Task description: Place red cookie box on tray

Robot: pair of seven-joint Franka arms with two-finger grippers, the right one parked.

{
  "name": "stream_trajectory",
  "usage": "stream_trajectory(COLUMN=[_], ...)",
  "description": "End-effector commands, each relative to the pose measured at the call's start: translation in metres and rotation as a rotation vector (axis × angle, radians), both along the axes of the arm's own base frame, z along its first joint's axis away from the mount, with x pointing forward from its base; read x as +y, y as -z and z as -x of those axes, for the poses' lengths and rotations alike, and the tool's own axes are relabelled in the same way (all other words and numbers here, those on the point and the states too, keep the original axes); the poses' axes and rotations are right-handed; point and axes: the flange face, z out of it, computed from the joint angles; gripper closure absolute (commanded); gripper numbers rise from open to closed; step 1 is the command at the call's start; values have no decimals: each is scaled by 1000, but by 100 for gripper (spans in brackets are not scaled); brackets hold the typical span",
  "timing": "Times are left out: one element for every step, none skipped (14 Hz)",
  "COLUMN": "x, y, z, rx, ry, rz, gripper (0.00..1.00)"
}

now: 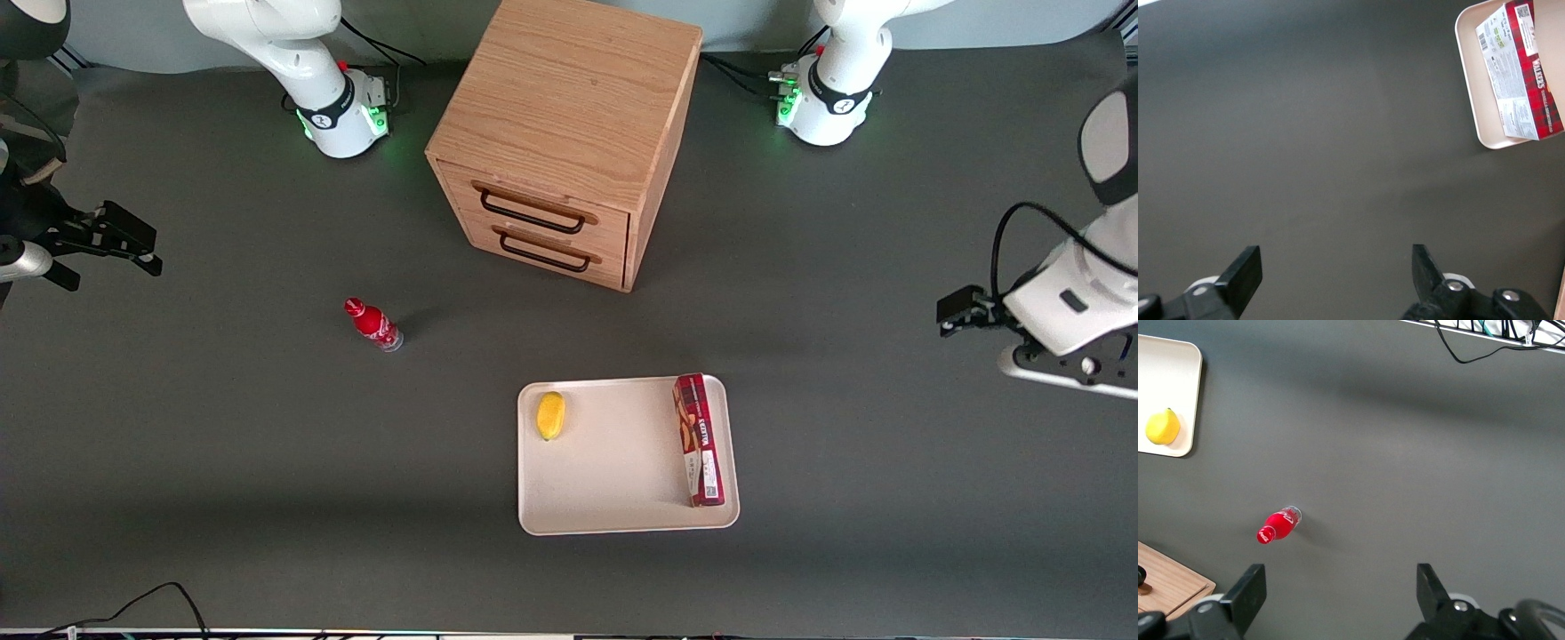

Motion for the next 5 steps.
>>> stream_trajectory(x=[-7,-8,-8,-4,-2], y=[-20,-23,-29,-38,-46], z=[36,36,36,35,37], rx=[-33,-37,-45,-42,-18], ry=[12,21,30,61,94], rz=[-6,-6,-5,-5,-3], gripper=[0,0,0,0,0])
